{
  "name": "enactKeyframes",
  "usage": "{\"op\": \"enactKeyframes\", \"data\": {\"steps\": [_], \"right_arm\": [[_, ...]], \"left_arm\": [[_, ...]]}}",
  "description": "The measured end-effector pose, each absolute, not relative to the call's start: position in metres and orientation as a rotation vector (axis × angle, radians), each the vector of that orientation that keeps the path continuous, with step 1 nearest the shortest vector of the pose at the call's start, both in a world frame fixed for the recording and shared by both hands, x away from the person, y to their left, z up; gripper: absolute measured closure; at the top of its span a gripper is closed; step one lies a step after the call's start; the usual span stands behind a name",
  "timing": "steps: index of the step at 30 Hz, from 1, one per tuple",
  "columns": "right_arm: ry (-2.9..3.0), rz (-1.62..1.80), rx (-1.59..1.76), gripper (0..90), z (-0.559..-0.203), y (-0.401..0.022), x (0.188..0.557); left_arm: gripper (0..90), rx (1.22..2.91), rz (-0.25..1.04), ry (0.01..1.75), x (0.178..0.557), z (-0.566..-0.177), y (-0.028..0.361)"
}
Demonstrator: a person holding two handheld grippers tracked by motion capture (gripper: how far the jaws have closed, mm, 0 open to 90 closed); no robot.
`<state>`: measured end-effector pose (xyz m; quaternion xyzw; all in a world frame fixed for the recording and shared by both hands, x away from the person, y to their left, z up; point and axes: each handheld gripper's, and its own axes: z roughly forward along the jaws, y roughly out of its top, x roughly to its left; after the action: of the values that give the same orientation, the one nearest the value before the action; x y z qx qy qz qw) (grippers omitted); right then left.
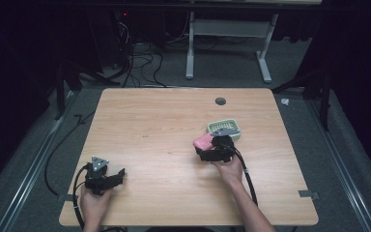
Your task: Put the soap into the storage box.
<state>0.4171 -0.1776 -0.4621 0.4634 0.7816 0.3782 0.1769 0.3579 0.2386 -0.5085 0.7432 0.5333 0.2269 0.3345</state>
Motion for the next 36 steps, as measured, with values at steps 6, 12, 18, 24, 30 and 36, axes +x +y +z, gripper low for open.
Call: {"op": "enactKeyframes", "data": {"steps": [6,12,18,24,30,36], "right_arm": [[2.165,1.053,1.331,13.8,-0.45,-0.194,0.422],[2.143,1.034,1.373,13.8,-0.449,-0.205,0.429],[2.106,1.005,1.424,13.8,-0.446,-0.214,0.438],[2.063,0.969,1.487,13.7,-0.447,-0.223,0.453],[2.05,0.905,1.521,13.7,-0.45,-0.223,0.464],[2.039,0.857,1.553,13.7,-0.454,-0.221,0.478]], "left_arm": [[23.1,1.94,0.592,1.392,0.358,-0.508,0.239],[23.0,1.94,0.592,1.392,0.358,-0.508,0.239],[23.1,1.942,0.592,1.391,0.358,-0.508,0.239],[23.1,1.942,0.591,1.391,0.358,-0.508,0.239],[23.1,1.942,0.591,1.391,0.358,-0.508,0.239],[23.1,1.939,0.591,1.392,0.358,-0.508,0.239]]}}
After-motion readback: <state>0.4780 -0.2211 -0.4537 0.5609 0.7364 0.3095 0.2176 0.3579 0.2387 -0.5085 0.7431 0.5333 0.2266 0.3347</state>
